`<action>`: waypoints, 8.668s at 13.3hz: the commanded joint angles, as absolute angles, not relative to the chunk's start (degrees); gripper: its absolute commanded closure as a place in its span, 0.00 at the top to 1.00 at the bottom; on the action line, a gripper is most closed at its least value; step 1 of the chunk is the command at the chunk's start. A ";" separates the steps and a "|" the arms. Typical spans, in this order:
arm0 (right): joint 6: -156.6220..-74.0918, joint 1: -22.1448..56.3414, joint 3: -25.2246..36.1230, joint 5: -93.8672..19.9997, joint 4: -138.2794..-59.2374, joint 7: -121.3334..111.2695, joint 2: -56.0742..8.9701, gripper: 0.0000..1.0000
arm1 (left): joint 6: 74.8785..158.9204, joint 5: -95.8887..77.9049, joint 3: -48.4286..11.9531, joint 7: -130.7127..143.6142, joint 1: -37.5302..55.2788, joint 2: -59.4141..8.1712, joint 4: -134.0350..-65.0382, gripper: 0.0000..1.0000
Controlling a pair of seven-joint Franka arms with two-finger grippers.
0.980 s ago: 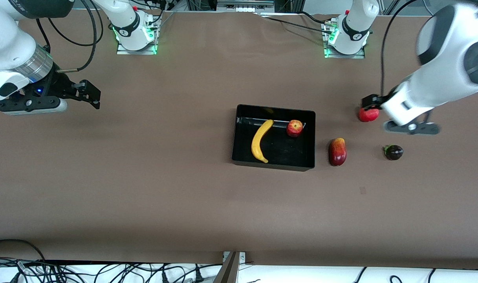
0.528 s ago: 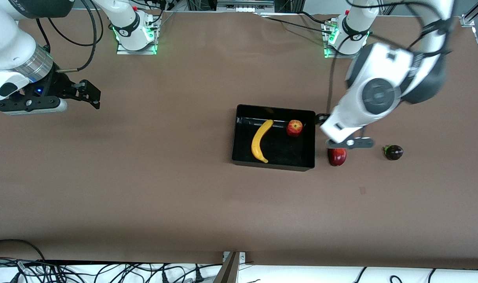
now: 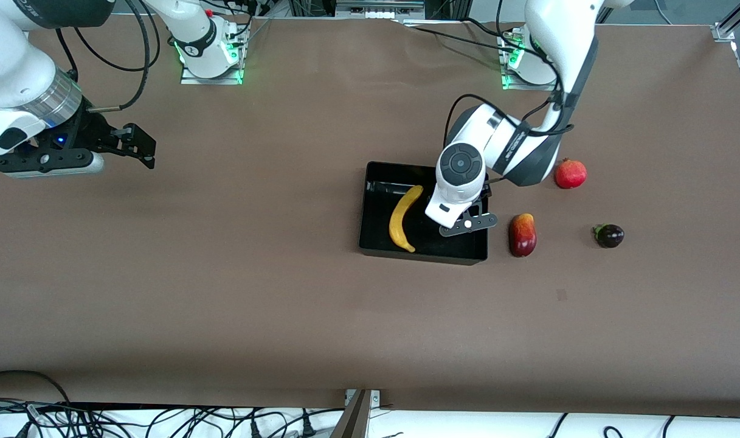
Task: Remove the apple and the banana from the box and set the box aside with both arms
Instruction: 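Grasp the red-yellow apple in the box with the left gripper, then lift the apple out and place it beside the red apple, then move the left gripper back over the box to the banana, then grasp the yellow banana with the left gripper and lift it, then carry the banana beside the mango and lower it onto the table, then raise the left gripper away while the right gripper reaches the box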
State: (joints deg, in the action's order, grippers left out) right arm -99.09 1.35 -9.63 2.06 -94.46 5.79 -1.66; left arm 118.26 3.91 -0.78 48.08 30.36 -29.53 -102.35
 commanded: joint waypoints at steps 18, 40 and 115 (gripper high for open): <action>-98.88 1.32 -9.76 2.02 -94.39 5.80 -1.05 1.00 | 95.87 4.83 -1.41 43.74 24.81 -26.11 -91.88 0.17; -98.53 1.32 -9.67 2.02 -94.39 5.89 -1.05 1.00 | 104.50 4.66 -12.80 15.47 10.28 -12.82 -109.01 1.00; -130.41 37.17 -10.63 0.97 -92.29 58.69 -36.29 1.00 | 101.87 1.05 -3.51 1.85 0.88 2.28 -103.45 1.00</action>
State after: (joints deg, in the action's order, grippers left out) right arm -128.62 35.41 -11.19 0.86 -93.92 54.62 -34.21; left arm 101.17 1.68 -3.78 1.25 -0.01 1.70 -102.99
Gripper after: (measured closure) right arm 0.000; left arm 0.000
